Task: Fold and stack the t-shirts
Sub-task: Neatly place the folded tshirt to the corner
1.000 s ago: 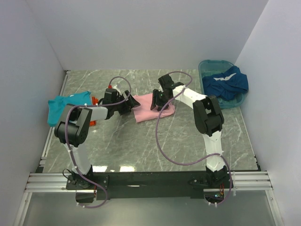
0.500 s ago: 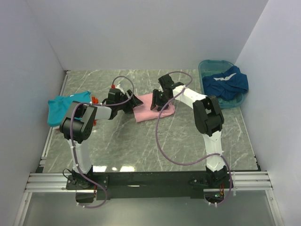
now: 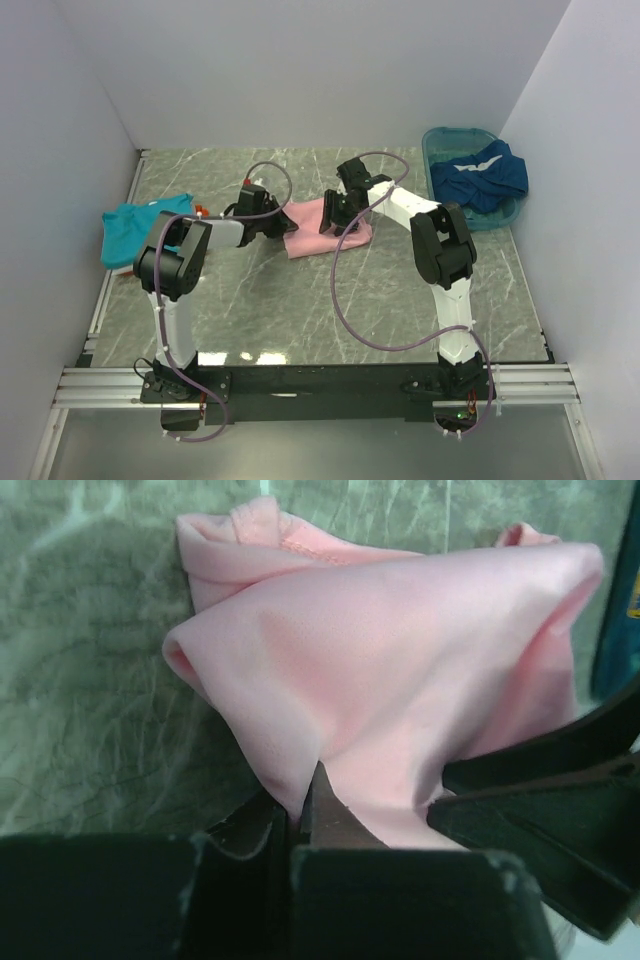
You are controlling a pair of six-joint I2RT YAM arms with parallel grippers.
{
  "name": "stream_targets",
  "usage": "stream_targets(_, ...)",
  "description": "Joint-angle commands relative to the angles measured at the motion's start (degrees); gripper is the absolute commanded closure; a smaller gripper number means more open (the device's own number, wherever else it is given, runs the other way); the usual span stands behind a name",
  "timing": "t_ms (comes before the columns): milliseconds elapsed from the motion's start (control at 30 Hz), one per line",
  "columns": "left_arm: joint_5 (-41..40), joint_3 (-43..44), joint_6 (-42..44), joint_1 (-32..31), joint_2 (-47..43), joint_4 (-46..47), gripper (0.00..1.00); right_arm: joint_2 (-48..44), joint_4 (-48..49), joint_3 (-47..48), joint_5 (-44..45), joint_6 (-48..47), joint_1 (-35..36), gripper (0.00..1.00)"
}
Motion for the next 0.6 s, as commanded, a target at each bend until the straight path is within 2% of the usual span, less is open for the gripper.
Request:
stream_targets(0,-5.29,3.14,6.99,-0.29,-0.17,-11.73,1.00,-1.52,-3.01,-0.98,1.49,-1.51,0.06,0.42)
stream_targets(100,-8.88,6.30,13.23,-0.38,-3.58,-18.83,1.00,-3.45,-5.03,-0.28,4.48,-2.56,-0.03,0.38)
stream_targets(133,-12.11,6.75,16.20,-0.38,-4.64,-20.17,1.00,-4.59,-5.30,-0.36,5.19,-2.83,-0.03,0.37)
stream_targets(267,-16.79,7.63,23.69,-0.38,-9.31,-25.18,1.00,-6.97,-5.91,-0.54,6.07,-3.27,-0.64,0.36)
stream_targets(567,-22.42,8.86,37.93,-0.29,-17.83,-37.47,1.00,-8.47,-7.05,1.04,4.84,-3.27,-2.31,0.36)
